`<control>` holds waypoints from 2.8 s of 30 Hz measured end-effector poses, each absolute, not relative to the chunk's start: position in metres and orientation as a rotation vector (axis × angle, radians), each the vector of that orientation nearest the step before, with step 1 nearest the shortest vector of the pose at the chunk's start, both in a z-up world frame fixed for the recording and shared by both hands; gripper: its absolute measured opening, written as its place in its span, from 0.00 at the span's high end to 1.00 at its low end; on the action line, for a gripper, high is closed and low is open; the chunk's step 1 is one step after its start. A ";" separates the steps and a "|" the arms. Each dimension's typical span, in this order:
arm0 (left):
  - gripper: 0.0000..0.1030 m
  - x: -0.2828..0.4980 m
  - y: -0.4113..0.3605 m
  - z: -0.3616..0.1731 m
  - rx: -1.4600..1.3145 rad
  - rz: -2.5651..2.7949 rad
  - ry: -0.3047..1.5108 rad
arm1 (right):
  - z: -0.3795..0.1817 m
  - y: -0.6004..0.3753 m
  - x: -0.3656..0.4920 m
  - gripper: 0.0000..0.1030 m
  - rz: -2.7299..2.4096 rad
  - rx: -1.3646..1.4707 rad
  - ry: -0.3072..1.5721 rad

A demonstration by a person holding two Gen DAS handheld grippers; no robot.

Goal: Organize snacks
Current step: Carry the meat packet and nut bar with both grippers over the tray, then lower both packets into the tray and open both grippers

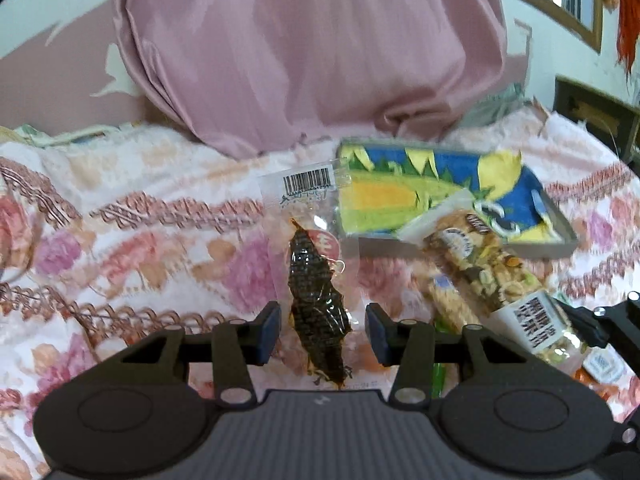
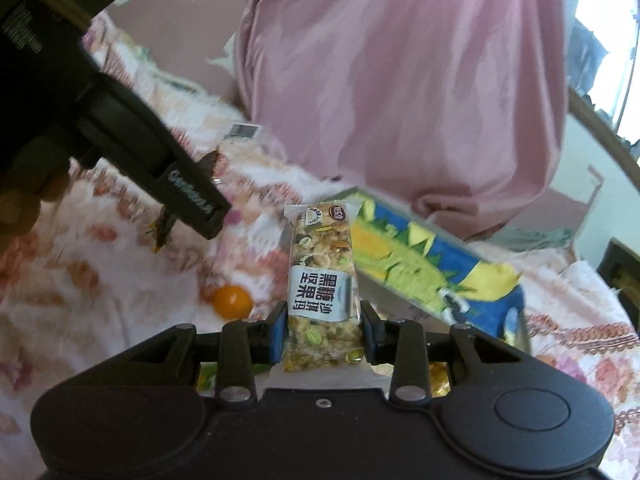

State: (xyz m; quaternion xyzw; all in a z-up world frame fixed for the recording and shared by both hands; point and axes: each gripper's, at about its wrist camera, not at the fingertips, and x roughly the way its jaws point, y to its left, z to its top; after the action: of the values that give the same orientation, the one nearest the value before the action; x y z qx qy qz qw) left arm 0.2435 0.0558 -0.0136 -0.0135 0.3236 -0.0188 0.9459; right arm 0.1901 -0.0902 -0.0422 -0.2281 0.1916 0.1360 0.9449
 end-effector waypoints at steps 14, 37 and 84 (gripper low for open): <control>0.51 0.247 0.046 0.044 -0.023 -0.005 0.528 | 0.008 -0.106 0.192 0.63 0.214 -0.384 0.269; 0.51 0.416 -0.045 0.019 0.073 -0.084 0.536 | -0.014 -0.174 0.353 0.63 0.038 -0.171 0.277; 0.01 0.436 -0.036 0.010 0.047 0.005 0.719 | -0.028 -0.226 0.411 0.05 0.078 0.040 0.515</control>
State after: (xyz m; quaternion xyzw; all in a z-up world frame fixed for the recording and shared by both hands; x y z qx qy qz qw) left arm 0.4365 -0.0361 0.0099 0.0230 0.3516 0.0023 0.9359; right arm 0.4112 -0.2263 -0.0279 0.0199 0.2544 0.0384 0.9661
